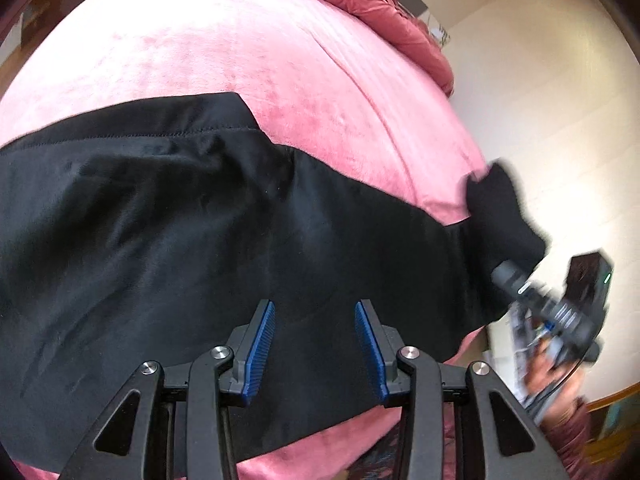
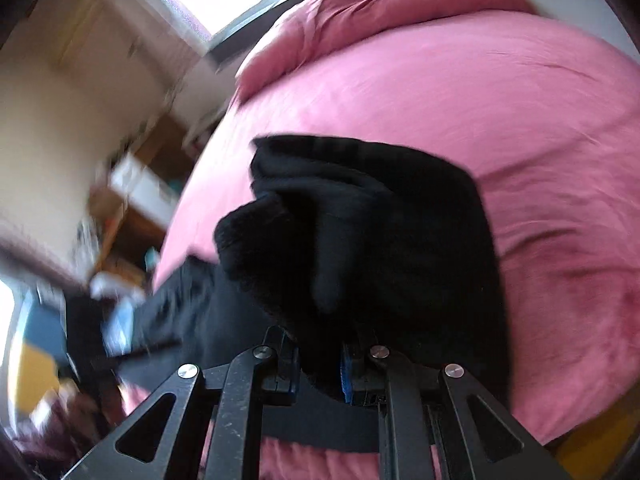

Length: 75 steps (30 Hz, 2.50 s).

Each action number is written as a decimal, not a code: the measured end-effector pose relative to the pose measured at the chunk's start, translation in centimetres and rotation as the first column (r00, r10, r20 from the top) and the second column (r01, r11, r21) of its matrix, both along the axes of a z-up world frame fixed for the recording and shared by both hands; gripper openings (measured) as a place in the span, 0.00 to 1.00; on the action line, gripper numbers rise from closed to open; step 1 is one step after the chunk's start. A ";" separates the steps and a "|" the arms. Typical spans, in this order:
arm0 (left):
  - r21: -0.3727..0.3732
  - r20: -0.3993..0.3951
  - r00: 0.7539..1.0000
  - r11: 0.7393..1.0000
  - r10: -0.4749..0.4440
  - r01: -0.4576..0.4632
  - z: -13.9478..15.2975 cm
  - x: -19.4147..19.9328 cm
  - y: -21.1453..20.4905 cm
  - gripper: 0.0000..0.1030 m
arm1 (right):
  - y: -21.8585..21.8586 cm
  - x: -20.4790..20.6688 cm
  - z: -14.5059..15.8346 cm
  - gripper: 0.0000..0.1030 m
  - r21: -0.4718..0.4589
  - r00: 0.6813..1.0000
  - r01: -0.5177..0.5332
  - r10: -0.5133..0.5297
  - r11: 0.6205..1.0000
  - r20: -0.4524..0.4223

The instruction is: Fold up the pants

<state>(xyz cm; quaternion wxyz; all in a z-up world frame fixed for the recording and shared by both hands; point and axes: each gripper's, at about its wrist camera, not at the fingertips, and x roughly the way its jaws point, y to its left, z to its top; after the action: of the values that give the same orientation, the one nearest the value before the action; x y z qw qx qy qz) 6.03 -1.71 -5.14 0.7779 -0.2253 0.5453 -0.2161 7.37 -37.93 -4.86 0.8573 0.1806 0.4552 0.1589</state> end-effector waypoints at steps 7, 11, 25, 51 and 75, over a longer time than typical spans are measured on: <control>-0.147 -0.066 0.998 0.989 0.005 -0.015 -0.9 0.6 2.9 0.41 | 8.4 -0.6 -4.1 0.15 -0.152 0.977 -0.209 0.198 0.966 -0.082; -0.245 -0.096 0.995 0.969 -0.010 -0.014 -0.8 1.4 3.3 0.42 | 10.2 -1.1 -5.1 0.15 -0.221 0.968 -0.248 0.231 0.943 -0.097; -0.381 -0.288 0.957 0.921 -0.034 -0.082 -3.0 4.6 2.3 0.68 | 12.4 -1.8 -4.5 0.50 -0.201 0.963 -0.268 0.264 0.942 -0.048; -0.227 -0.339 0.935 0.974 -0.101 0.023 -6.4 2.5 -3.8 0.27 | -2.4 -9.0 -2.8 0.63 -0.111 0.992 0.072 -0.083 0.991 -0.100; -0.326 0.006 0.991 0.937 -0.134 0.129 4.0 5.3 -2.6 0.11 | 0.9 -2.9 -6.4 0.49 -0.295 0.978 0.122 -0.166 0.948 -0.130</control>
<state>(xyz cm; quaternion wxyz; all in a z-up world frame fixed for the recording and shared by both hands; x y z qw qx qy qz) 11.36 -4.27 -1.15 0.7095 -0.3152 0.5223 -0.3528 4.43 -37.03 -11.27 0.8463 0.0998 0.5232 0.0142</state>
